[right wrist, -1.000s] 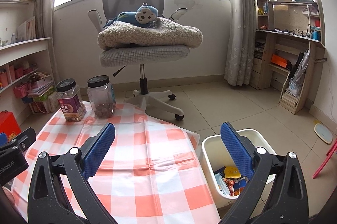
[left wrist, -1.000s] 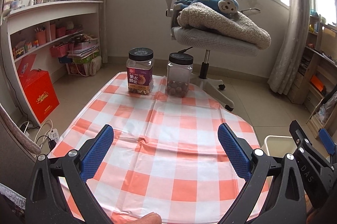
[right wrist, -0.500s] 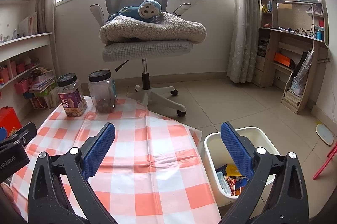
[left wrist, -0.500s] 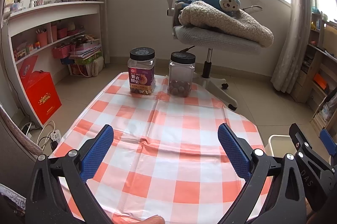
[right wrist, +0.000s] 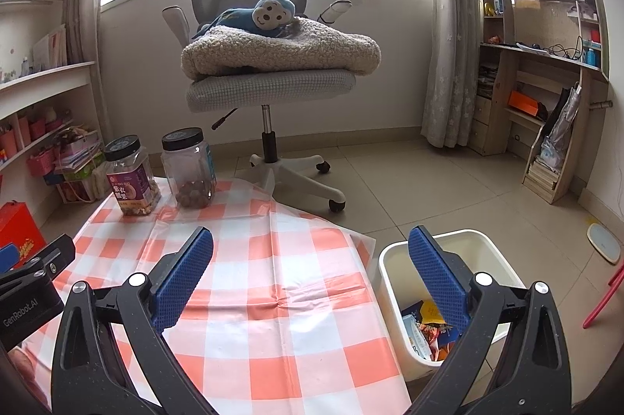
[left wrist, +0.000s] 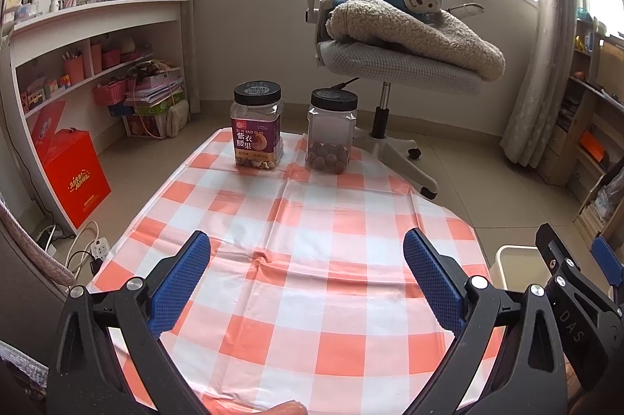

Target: Collect trash

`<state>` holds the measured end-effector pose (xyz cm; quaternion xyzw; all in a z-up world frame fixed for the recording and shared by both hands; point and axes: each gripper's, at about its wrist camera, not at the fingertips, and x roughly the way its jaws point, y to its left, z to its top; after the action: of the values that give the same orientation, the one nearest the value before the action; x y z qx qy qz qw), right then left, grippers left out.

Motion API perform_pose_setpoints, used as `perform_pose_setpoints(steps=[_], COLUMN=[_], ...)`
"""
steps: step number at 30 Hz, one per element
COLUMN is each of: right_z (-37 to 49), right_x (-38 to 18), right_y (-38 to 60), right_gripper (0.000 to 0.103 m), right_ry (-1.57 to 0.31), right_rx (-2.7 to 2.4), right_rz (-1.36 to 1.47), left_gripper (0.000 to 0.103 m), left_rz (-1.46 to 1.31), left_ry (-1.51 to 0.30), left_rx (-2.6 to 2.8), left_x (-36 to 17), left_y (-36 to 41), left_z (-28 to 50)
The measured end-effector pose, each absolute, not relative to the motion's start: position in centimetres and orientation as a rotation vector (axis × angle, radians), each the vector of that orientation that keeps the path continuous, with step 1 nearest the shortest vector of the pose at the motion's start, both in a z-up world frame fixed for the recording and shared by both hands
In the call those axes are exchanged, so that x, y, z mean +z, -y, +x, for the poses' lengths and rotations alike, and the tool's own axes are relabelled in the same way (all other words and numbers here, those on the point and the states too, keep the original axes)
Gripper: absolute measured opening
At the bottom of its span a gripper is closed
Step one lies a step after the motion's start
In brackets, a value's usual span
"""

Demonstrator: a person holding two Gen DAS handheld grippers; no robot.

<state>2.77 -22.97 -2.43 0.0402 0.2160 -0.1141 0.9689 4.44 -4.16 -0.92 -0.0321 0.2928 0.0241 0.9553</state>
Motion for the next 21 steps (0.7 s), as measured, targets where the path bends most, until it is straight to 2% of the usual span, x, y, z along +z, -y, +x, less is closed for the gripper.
perform_pose_setpoints(steps=[21], right_z=[3.13], right_x=[-2.73], right_y=[23.25], right_gripper=[0.096], right_ry=[-0.459], right_rx=[-0.222], right_rz=[0.078], left_gripper=[0.095], left_rz=[-0.05], left_ry=[-0.607], left_rx=[0.038], left_x=[-1.74], left_y=[4.19], left_z=[4.72])
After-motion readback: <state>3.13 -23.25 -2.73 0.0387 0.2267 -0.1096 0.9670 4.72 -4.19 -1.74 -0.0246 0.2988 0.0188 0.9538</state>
